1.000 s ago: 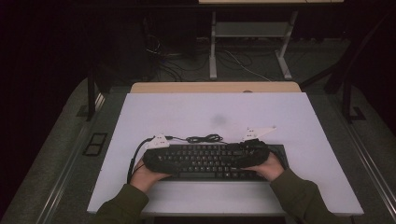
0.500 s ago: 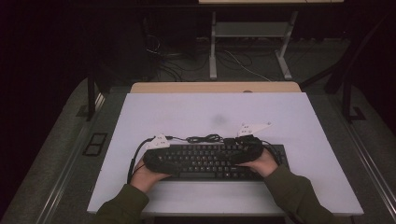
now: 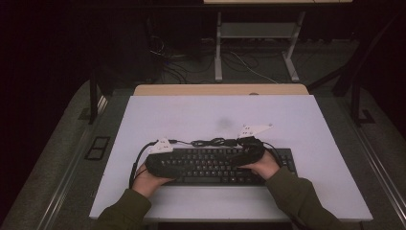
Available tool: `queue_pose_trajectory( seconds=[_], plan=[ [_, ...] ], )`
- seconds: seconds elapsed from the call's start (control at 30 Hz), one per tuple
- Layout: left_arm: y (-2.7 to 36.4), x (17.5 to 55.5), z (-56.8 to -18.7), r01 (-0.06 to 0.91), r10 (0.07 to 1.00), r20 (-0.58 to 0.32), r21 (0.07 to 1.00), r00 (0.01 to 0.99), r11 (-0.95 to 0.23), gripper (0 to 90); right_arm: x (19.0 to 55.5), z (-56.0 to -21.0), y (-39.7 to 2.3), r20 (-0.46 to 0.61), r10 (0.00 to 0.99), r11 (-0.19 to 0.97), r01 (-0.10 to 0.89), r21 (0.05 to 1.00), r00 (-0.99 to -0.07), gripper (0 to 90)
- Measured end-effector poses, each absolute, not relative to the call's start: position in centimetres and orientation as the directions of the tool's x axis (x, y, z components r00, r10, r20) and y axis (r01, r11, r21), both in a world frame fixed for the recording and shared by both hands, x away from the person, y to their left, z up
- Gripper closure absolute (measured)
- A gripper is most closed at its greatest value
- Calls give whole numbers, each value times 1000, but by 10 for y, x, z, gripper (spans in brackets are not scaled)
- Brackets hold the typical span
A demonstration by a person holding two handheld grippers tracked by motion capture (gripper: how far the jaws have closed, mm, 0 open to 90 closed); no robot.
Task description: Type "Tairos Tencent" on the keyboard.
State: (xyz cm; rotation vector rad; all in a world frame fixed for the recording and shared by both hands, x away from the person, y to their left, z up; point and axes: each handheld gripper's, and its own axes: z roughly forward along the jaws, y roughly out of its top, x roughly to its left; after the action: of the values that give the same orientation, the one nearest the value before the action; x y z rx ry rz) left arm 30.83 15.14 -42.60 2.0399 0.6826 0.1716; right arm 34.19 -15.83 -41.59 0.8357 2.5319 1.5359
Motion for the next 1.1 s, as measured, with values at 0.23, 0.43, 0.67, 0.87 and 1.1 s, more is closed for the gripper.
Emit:
queue_pose_trajectory(
  seconds=[0.23, 0.43, 0.67, 0.87, 1.1],
  plan=[
    [159, 304, -424, 396, 533, -138, 823, 835, -407, 521, 342, -418, -159, 211, 486, 358, 414, 837, -848, 275],
    [167, 303, -423, 410, 559, -136, 819, 818, -401, 674, 342, -418, -160, 214, 491, 357, 419, 835, -845, 275],
    [175, 301, -426, 437, 586, -130, 795, 800, -421, 861, 342, -419, -159, 215, 489, 360, 420, 833, -845, 275],
    [183, 302, -429, 455, 605, -124, 779, 786, -432, 889, 341, -418, -159, 214, 489, 359, 419, 834, -846, 275],
    [182, 304, -432, 464, 602, -133, 770, 787, -438, 889, 341, -417, -159, 214, 490, 359, 419, 834, -845, 275]
  ],
)
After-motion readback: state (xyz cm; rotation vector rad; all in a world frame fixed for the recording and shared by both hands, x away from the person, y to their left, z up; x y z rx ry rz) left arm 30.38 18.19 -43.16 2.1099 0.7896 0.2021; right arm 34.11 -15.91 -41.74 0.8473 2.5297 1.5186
